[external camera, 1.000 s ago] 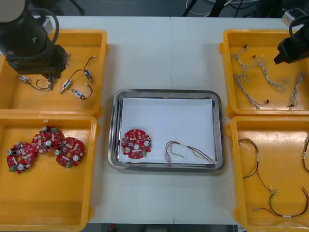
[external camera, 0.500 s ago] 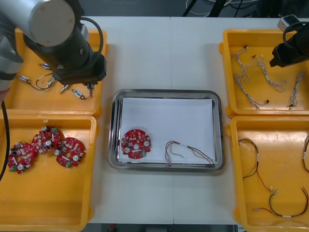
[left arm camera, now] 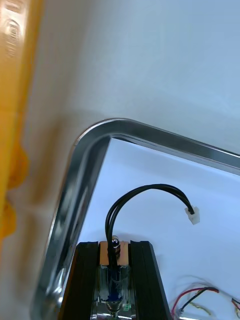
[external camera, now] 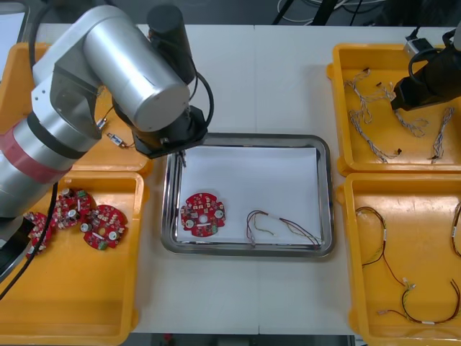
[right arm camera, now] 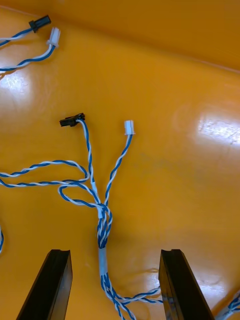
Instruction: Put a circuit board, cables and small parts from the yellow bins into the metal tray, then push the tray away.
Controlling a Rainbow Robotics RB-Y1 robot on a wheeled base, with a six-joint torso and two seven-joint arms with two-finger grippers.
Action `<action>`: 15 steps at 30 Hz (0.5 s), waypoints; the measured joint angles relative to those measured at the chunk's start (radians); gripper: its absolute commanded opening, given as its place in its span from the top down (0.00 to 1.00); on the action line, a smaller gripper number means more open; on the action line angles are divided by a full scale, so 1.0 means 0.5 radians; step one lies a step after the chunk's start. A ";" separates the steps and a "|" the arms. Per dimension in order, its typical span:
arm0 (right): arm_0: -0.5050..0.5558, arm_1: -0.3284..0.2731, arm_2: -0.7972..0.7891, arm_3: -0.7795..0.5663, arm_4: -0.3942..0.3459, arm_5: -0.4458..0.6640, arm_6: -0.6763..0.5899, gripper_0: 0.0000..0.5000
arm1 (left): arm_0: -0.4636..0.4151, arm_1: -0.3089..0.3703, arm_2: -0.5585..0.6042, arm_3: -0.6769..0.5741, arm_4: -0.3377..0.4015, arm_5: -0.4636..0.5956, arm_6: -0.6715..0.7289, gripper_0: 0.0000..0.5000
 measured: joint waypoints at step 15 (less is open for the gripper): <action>-0.003 0.025 0.139 0.184 -0.012 -0.131 0.000 0.00 | 0.000 -0.032 -0.364 0.260 -0.103 -0.376 -0.002 1.00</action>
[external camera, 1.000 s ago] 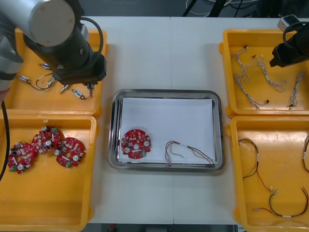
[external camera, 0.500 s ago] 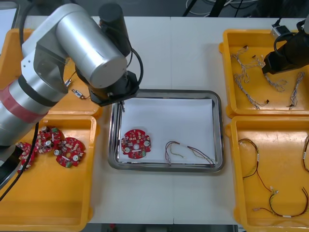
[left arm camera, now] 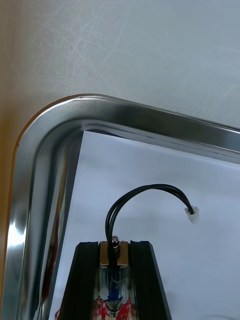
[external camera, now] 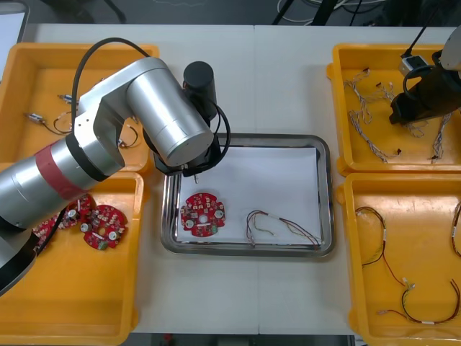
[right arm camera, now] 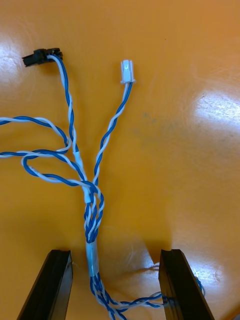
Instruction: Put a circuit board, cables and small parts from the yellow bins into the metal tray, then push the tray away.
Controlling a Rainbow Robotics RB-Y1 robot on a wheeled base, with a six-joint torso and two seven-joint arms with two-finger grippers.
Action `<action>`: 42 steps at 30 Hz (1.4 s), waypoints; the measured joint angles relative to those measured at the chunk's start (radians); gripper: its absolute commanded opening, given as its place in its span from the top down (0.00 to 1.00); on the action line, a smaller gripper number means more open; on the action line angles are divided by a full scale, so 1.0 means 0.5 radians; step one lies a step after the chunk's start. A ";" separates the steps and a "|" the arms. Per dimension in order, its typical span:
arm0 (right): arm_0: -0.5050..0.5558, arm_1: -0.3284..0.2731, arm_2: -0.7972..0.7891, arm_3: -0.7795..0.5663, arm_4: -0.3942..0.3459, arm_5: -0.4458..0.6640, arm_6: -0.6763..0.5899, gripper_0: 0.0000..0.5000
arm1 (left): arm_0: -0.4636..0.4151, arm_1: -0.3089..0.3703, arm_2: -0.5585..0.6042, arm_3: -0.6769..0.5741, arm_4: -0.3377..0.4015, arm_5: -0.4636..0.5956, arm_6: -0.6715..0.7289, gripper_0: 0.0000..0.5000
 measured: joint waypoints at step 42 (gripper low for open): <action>-0.003 0.008 0.000 0.015 -0.136 -0.030 0.000 1.00 | 0.000 0.008 0.170 -0.205 0.047 0.220 0.000 0.00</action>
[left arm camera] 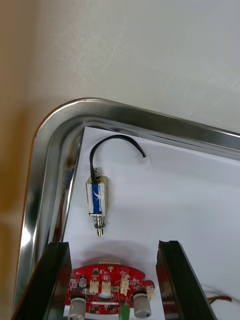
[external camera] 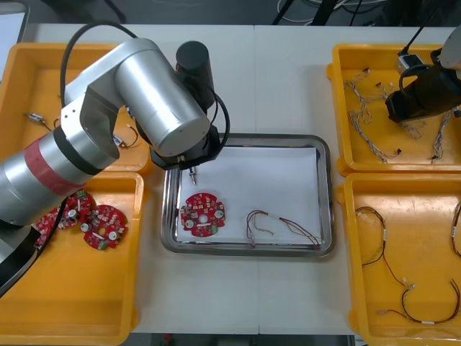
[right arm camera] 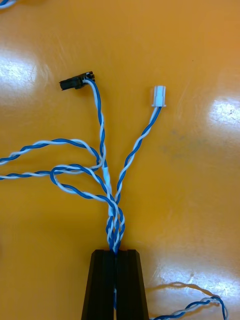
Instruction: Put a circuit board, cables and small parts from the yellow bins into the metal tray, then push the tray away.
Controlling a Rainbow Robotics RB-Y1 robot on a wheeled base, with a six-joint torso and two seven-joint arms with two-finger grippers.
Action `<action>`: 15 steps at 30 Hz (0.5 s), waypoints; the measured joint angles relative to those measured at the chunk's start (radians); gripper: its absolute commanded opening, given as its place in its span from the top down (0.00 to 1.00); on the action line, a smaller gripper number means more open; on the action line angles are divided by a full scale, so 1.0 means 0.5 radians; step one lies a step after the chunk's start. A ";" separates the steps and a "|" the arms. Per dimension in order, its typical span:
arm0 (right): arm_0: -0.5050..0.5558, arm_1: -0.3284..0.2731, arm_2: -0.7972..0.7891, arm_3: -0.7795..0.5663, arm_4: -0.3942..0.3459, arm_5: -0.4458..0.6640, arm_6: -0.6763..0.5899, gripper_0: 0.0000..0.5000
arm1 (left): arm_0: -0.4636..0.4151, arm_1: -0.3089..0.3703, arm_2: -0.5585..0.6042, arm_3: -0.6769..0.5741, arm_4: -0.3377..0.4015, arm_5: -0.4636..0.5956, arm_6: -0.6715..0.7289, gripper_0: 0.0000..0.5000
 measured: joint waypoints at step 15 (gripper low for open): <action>0.011 -0.049 -0.037 -0.626 0.028 0.793 0.000 1.00 | 0.000 0.262 0.416 -0.274 0.204 0.346 0.000 0.00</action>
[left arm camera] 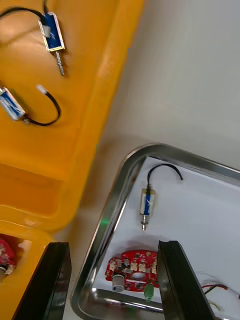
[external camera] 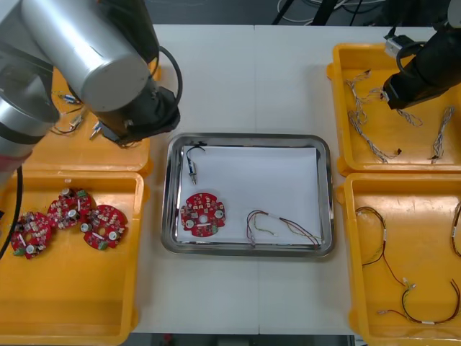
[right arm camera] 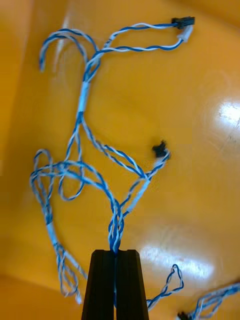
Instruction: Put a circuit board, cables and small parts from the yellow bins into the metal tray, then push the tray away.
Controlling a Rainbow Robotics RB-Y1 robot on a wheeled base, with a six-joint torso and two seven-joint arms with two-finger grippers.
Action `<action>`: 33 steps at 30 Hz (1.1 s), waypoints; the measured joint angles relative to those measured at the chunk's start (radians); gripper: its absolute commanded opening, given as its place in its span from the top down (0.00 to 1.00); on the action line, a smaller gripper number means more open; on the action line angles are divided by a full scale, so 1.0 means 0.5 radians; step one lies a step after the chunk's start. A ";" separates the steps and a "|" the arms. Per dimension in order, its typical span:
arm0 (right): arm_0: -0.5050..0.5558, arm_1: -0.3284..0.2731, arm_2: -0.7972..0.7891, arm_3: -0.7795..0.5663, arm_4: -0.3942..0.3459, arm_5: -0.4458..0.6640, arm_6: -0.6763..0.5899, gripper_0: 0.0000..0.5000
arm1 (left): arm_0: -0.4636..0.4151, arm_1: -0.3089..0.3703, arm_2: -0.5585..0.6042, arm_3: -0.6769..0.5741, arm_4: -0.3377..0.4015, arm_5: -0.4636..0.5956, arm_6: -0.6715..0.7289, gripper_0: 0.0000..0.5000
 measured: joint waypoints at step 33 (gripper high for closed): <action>0.396 -0.056 -0.357 -1.697 -0.206 0.832 -0.055 1.00 | 0.000 0.173 0.324 0.832 0.109 -0.309 0.000 0.00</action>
